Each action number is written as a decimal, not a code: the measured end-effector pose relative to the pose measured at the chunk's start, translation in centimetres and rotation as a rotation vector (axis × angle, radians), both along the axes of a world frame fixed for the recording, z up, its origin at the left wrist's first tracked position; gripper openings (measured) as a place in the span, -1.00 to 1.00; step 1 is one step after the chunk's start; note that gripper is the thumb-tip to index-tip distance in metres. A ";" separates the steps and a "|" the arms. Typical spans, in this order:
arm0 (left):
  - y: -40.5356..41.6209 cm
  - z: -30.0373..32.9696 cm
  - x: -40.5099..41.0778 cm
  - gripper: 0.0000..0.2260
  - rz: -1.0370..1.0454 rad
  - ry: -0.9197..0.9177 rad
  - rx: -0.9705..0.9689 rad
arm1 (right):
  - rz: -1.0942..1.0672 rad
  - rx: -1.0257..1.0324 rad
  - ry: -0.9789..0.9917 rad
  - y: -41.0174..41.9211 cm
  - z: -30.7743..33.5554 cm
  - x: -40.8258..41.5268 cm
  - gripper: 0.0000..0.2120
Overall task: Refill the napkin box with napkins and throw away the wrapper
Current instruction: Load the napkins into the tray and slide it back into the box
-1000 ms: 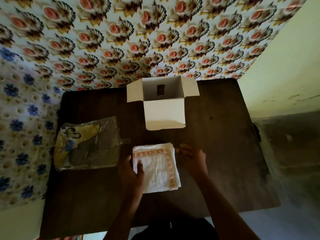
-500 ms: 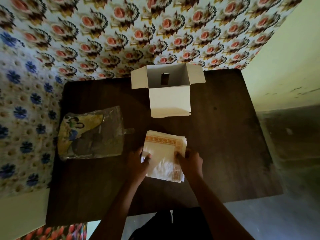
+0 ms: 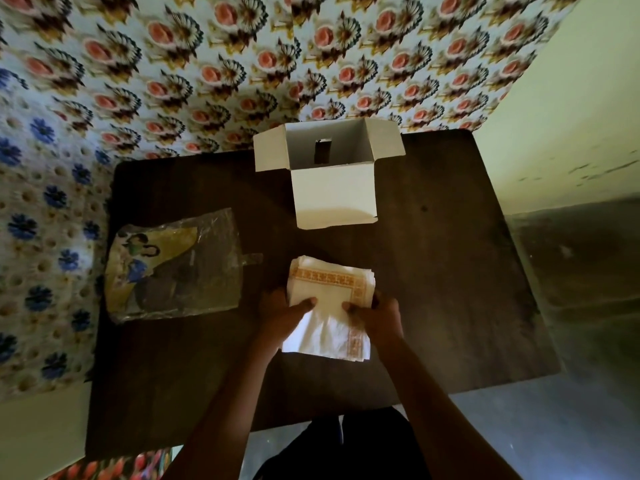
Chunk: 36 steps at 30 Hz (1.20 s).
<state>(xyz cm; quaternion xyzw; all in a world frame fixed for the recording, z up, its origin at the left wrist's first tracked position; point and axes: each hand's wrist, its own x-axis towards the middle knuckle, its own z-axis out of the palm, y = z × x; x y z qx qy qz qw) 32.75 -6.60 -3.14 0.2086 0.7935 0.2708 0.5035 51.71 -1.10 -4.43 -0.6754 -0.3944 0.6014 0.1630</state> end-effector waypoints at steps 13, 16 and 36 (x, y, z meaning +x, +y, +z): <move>-3.5 1.1 -0.8 -0.52 0.013 -0.305 0.223 | 0.032 0.061 0.261 -0.6 0.7 1.2 -0.41; -3.5 1.1 -1.3 -0.56 -0.019 -0.334 0.221 | 0.094 0.026 0.317 -0.2 0.8 1.2 -0.50; -3.4 4.7 -0.6 -0.42 -0.034 0.009 0.429 | 0.160 0.540 0.315 0.1 3.1 -1.1 -0.53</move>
